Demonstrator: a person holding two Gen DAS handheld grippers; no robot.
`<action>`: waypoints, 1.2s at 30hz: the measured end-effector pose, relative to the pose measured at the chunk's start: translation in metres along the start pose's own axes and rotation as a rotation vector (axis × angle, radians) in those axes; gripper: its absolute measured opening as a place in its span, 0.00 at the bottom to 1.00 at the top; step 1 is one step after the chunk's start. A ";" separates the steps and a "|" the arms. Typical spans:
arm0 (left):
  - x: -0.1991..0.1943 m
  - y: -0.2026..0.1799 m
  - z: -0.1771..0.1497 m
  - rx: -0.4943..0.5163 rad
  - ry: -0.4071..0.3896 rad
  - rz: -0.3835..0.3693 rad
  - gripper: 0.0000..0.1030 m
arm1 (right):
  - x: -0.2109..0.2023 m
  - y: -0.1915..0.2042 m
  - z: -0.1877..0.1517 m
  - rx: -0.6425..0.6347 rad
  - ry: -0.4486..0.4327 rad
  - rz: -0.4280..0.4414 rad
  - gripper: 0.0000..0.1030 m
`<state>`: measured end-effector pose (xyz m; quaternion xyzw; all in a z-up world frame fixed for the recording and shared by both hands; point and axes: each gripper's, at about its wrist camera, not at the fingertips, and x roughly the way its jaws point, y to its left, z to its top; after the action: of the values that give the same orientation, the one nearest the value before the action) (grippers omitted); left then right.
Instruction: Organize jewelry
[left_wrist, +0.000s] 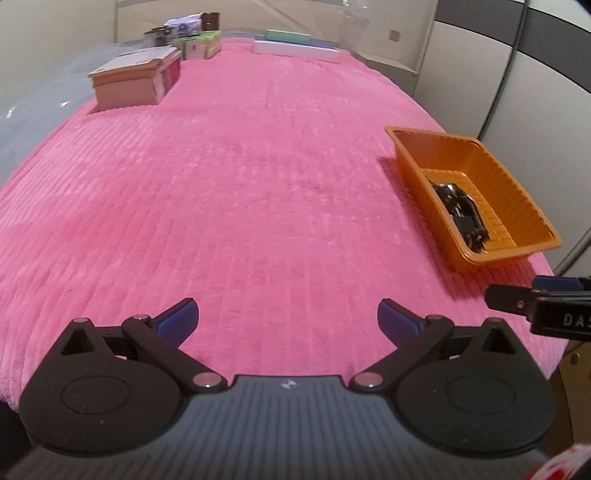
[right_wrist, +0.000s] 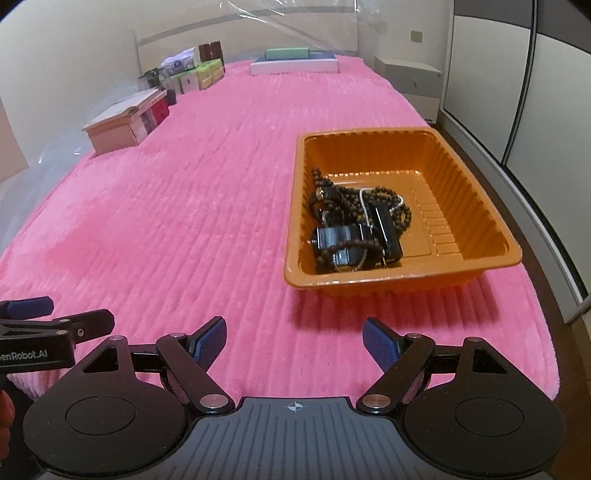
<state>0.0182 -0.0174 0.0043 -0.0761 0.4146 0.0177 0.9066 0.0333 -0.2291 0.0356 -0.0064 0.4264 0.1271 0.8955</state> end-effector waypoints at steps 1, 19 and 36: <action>-0.001 0.000 0.000 -0.002 -0.003 0.004 1.00 | 0.000 0.000 0.000 0.000 0.000 0.001 0.78; -0.001 -0.006 -0.001 0.030 -0.004 0.009 1.00 | 0.001 0.001 -0.002 -0.012 0.007 0.008 0.78; 0.001 -0.007 -0.001 0.037 -0.001 -0.006 1.00 | 0.002 0.002 -0.004 -0.023 0.007 0.003 0.78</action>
<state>0.0184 -0.0242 0.0037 -0.0604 0.4144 0.0075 0.9081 0.0313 -0.2268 0.0320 -0.0165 0.4282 0.1331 0.8937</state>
